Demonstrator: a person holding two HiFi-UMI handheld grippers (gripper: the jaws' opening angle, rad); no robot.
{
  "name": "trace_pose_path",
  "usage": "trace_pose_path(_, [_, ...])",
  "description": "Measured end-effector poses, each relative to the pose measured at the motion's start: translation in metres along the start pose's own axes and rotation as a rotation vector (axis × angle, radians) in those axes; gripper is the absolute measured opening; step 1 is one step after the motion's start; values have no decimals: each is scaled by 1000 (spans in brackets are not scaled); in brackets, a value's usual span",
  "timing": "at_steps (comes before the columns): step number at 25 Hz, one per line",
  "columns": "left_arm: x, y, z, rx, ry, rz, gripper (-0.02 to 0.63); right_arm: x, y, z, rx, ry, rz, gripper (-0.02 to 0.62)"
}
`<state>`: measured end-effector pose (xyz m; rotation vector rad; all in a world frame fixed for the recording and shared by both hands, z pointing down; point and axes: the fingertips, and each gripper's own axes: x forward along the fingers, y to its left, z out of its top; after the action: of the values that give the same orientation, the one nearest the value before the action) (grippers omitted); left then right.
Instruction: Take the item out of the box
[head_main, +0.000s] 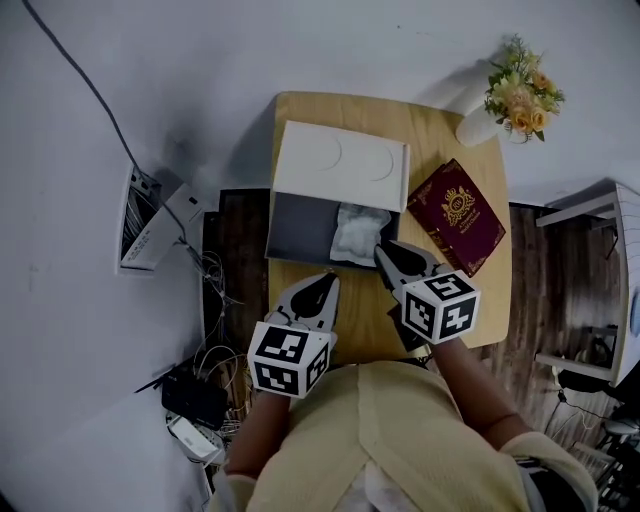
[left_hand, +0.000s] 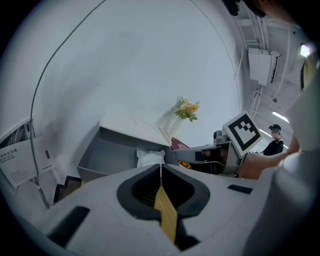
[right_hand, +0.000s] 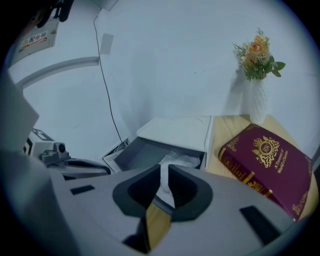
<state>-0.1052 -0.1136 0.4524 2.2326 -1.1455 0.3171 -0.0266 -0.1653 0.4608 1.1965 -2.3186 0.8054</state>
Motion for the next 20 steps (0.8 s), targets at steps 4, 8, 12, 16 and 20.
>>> trace_pose_path(4, [1, 6, 4, 12, 10, -37, 23, 7, -2, -2, 18, 25, -58, 34])
trace_pose_path(8, [3, 7, 9, 45, 20, -78, 23, 11, -8, -3, 46, 52, -110, 35])
trace_pose_path(12, [10, 7, 8, 74, 38, -122, 23, 13, -11, -5, 72, 72, -141, 98])
trace_pose_path(16, [14, 9, 11, 91, 46, -155, 23, 17, -11, -5, 83, 92, -160, 114])
trace_pose_path(20, [17, 9, 14, 106, 61, -176, 23, 23, -10, -7, 129, 127, -159, 126])
